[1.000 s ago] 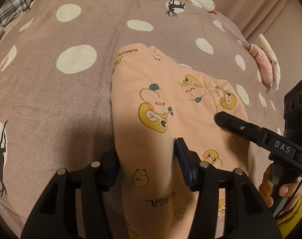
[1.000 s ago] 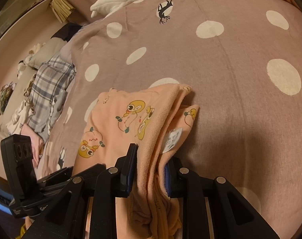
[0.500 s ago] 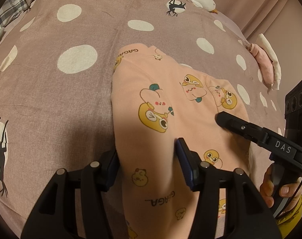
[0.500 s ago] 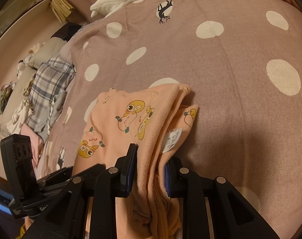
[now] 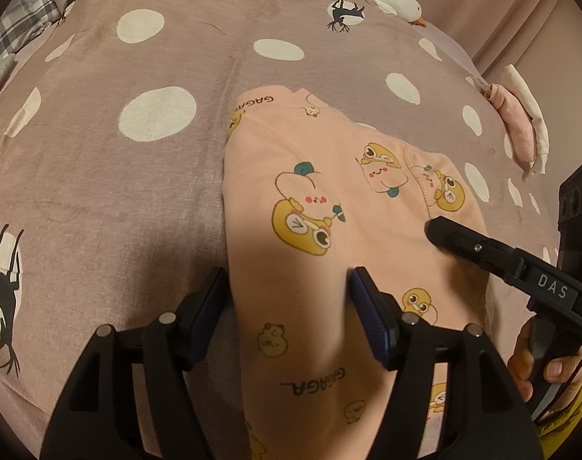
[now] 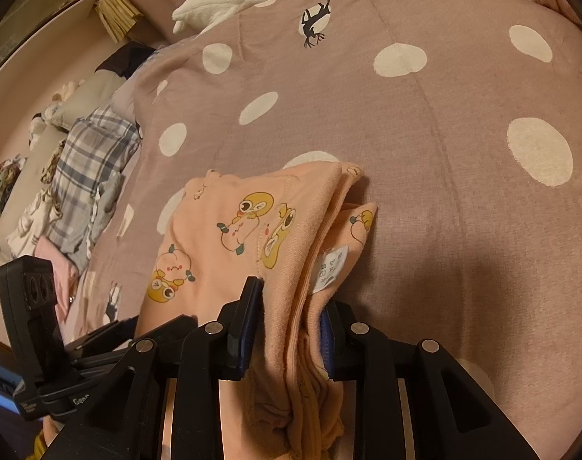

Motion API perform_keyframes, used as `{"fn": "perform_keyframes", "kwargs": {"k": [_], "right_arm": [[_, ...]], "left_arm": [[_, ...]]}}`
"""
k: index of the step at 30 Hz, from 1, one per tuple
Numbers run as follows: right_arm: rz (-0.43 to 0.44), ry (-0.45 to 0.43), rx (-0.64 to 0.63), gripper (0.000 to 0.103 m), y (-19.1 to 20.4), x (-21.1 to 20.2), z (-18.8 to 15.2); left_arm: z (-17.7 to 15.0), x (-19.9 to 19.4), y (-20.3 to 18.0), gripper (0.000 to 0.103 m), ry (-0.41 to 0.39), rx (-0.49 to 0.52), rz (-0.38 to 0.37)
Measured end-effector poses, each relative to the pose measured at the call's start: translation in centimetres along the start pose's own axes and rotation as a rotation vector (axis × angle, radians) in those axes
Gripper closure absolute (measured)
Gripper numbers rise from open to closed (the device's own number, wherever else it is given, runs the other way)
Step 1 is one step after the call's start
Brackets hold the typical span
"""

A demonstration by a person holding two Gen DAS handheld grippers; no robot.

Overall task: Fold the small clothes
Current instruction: 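Lower the held shirt bundle onto the duvet with both grippers, then open both grippers to release the folded shirt on the duvet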

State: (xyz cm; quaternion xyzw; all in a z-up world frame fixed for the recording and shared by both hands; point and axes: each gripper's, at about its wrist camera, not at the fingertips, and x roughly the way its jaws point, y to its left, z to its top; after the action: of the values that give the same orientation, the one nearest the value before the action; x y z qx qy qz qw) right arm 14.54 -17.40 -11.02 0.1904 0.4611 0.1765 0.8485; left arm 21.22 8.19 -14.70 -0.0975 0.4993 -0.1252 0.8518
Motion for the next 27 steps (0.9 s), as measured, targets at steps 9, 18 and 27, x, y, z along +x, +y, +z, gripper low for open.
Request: {"fn": "perform_keyframes", "kwargs": {"k": [9, 18, 27], "right_arm": [[-0.020, -0.006, -0.006, 0.072, 0.14, -0.09, 0.03], [-0.035, -0.012, -0.005, 0.069, 0.07, -0.41, -0.12], [-0.043, -0.015, -0.002, 0.069, 0.24, -0.61, -0.21]], "left_arm": [[-0.07, -0.16, 0.02, 0.030, 0.001, -0.005, 0.026], [-0.40, -0.39, -0.02, 0.025, 0.000, -0.012, 0.047], [-0.35, -0.45, -0.16, 0.023, 0.005, -0.010, 0.064]]}}
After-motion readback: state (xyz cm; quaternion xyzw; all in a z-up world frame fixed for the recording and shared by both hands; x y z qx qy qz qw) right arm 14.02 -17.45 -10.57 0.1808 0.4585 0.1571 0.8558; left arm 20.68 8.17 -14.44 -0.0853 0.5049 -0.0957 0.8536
